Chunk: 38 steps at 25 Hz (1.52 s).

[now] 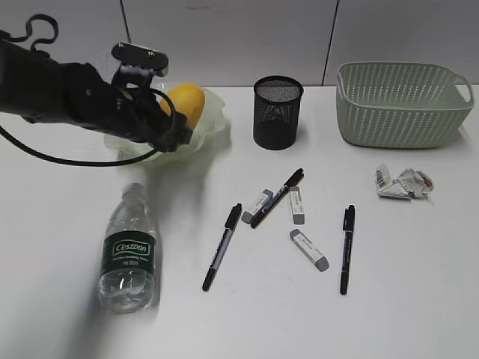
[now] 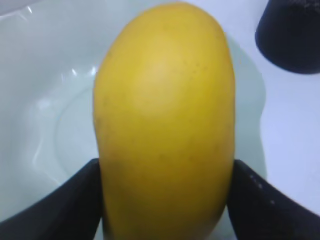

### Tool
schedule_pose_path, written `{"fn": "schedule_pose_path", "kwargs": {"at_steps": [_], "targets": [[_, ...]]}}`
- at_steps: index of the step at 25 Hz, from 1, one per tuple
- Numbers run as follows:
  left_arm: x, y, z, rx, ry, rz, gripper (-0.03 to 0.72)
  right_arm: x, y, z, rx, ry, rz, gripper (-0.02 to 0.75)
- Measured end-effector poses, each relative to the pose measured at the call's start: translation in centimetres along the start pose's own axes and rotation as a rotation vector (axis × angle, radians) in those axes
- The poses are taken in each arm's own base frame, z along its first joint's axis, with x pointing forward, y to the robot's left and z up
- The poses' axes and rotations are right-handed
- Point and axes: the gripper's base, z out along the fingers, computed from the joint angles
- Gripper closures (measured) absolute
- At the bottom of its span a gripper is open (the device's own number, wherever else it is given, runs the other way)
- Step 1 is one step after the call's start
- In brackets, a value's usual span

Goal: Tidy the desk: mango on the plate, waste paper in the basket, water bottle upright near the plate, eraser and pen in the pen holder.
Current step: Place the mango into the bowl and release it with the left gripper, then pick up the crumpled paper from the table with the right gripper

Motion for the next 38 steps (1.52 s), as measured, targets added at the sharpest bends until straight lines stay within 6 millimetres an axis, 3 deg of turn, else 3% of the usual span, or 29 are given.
{"fn": "schedule_pose_path", "kwargs": {"at_steps": [2, 5, 11, 14, 18, 22, 27, 33, 38], "targets": [[0.5, 0.3, 0.9, 0.003, 0.041, -0.007, 0.137, 0.0, 0.0, 0.0, 0.000, 0.000, 0.000, 0.237], [-0.4, 0.3, 1.0, 0.011, 0.041, -0.022, 0.038, 0.0, 0.0, 0.0, 0.000, 0.000, 0.000, 0.237], [-2.7, 0.2, -0.1, 0.033, 0.026, -0.029, 0.016, 0.0, 0.0, 0.0, 0.000, 0.000, 0.000, 0.237], [-3.7, 0.0, -1.8, 0.056, 0.040, -0.044, 0.056, 0.0, 0.0, 0.0, 0.000, 0.000, 0.000, 0.237], [-4.6, -0.3, -5.0, 0.091, 0.078, -0.044, 0.202, 0.0, 0.0, 0.0, 0.000, 0.000, 0.000, 0.237], [-3.0, -0.1, -10.3, 0.087, 0.077, -0.046, 0.286, 0.0, 0.0, 0.0, 0.000, 0.000, 0.000, 0.237], [1.1, 0.1, -20.4, 0.080, 0.010, -0.050, 0.298, 0.0, 0.0, 0.0, 0.000, 0.000, 0.000, 0.237], [7.5, 0.0, -31.7, 0.026, -0.043, -0.058, 0.298, 0.0, 0.0, 0.0, 0.000, 0.000, 0.000, 0.237], [11.7, 0.5, -37.5, -0.102, -0.083, -0.122, 0.298, 0.0, 0.0, 0.0, -0.001, 0.000, 0.000, 0.237]]}}
